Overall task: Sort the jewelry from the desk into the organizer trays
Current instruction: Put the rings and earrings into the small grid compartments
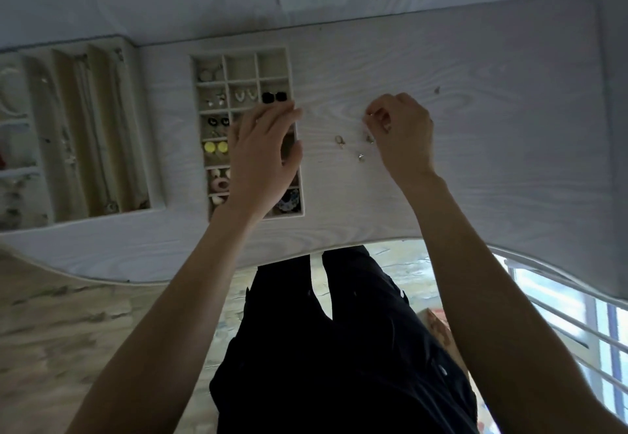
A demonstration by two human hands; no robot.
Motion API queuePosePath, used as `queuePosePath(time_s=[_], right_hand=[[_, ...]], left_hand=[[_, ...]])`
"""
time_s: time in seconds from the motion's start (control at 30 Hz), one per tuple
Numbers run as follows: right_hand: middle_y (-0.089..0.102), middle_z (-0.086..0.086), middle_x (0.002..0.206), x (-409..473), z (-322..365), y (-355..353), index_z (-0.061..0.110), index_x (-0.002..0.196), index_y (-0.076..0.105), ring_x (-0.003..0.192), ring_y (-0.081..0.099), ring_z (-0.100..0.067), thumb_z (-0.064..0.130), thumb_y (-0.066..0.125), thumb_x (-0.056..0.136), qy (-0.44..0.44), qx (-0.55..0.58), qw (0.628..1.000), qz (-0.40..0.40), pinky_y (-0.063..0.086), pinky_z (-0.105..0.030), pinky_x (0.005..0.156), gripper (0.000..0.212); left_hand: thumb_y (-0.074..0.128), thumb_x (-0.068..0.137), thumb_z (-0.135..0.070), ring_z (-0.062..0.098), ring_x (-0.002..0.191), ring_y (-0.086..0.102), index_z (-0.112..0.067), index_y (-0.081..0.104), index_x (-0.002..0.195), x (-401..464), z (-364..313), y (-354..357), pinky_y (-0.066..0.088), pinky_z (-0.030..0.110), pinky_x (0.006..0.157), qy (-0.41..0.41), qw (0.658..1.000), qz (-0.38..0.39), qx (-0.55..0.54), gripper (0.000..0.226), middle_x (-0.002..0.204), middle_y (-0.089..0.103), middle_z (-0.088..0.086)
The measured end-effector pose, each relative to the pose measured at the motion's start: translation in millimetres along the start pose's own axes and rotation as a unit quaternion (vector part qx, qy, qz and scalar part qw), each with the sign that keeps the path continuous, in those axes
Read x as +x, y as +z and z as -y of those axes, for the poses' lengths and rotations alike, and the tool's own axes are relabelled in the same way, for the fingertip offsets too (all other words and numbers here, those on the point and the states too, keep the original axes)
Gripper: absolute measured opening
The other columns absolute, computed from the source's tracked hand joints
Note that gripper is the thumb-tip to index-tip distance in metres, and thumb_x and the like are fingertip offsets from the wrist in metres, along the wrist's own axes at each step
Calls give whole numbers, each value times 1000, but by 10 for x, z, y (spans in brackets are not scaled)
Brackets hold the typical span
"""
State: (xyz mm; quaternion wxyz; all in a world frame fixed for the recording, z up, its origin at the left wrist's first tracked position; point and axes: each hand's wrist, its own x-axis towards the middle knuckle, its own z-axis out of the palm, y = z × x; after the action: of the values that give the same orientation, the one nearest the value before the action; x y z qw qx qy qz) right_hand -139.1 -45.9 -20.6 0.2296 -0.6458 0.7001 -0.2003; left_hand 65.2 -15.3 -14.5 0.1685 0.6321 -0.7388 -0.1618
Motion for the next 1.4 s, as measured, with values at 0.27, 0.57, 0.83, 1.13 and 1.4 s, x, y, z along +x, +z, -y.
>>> queuePosePath(time_s=[0.27,0.57,0.83,1.13,1.4], right_hand=[[66,1,83,126,786,189,12,93,70,72,58,-7,12,62,86,-85,126,988,12,44,-14,66,11],[67,5,82,405,1135,615,17,93,68,78,62,-12,20,65,84,-41,101,994,16,51,-28,72,10],[58,-7,96,217,1213,886,18,82,73,91,47,-24,27,72,77,-92,2,995,-38,35,-24,74,11],[62,-8,97,244,1201,946,14,85,76,92,49,-30,30,67,83,-112,-19,992,-59,42,-32,73,19],[61,-9,106,260,1098,827,10,83,73,95,45,-22,27,51,94,-118,-12,989,-86,39,-30,77,30]], left_hand=[[54,89,-17,20,114,49,-14,60,120,-49,549,-412,30,17,96,-117,985,-93,-82,31,119,60,2],[55,88,-18,15,105,55,-18,52,130,67,942,-487,46,27,91,-190,964,-51,-182,42,124,51,5],[55,90,-10,7,94,55,-17,50,132,130,972,-452,49,27,88,-190,955,-25,-225,43,120,53,0],[56,89,-11,7,97,55,-17,50,130,105,1022,-452,49,31,90,-171,955,-25,-241,42,119,51,-5],[54,92,-12,7,99,55,-18,51,130,146,1031,-468,48,25,88,-168,956,-30,-240,39,120,51,-4]])
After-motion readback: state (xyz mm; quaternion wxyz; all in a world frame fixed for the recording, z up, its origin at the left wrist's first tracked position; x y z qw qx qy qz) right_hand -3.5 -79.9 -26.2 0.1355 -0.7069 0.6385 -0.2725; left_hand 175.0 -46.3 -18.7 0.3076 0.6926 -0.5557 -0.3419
